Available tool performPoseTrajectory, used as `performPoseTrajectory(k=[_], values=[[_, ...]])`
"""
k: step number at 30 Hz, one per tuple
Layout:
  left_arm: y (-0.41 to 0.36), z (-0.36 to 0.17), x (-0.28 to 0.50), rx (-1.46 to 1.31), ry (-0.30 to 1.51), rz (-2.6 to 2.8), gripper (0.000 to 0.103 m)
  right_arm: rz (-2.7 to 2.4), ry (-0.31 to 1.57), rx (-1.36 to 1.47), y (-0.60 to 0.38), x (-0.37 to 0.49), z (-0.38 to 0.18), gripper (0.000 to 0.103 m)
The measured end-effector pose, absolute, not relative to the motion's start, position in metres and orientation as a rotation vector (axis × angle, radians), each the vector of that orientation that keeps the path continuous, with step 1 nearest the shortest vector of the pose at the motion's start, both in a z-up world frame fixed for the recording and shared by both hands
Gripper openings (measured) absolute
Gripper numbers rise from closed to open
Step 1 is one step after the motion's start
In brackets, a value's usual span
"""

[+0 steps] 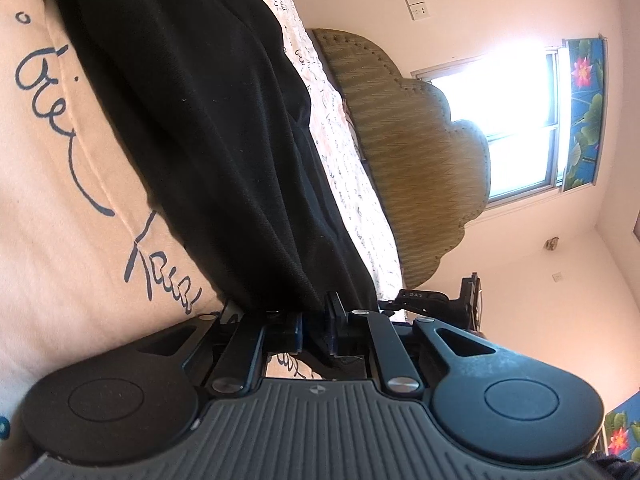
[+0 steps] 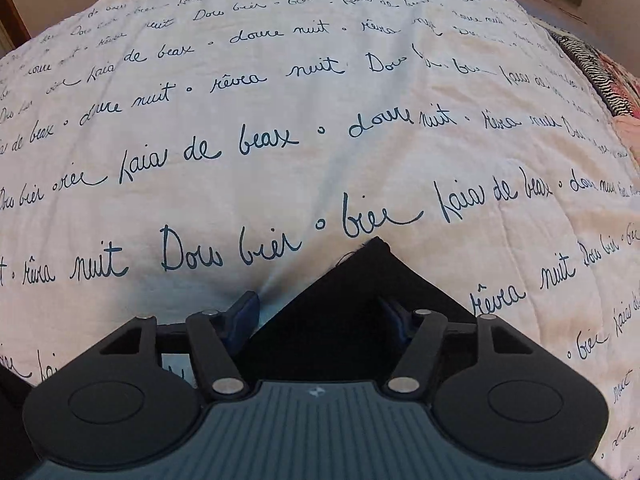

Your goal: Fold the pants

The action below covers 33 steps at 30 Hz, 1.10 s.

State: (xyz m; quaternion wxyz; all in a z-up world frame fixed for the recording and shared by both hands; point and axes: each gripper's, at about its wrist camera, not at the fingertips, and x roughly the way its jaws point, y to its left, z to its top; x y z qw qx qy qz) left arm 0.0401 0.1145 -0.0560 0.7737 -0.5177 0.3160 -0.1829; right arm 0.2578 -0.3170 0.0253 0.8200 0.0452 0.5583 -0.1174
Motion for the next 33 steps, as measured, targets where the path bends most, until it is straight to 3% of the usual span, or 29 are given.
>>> performPoseTrajectory(k=[3, 8, 10, 12, 26, 33], values=[[0.115, -0.057, 0.038, -1.134, 0.679, -0.410, 0.024, -0.254, 1.179, 0.126, -0.321, 0.255, 0.030, 0.032], [0.117, -0.059, 0.037, -1.148, 0.671, -0.425, 0.026, -0.270, 1.126, 0.168, -0.328, 0.256, 0.024, 0.028], [0.119, -0.059, 0.037, -1.152, 0.670, -0.432, 0.026, -0.266, 1.087, 0.220, -0.332, 0.250, 0.029, 0.013], [0.120, -0.059, 0.035, -1.155, 0.667, -0.439, 0.027, -0.243, 1.015, 0.351, -0.348, 0.237, 0.039, 0.006], [0.122, -0.060, 0.036, -1.151, 0.663, -0.442, 0.029, -0.076, 0.630, 0.634, -0.404, 0.078, 0.111, 0.003], [0.122, -0.060, 0.037, -1.148, 0.664, -0.441, 0.029, -0.139, 0.614, 0.802, -0.446, -0.013, 0.062, 0.004]])
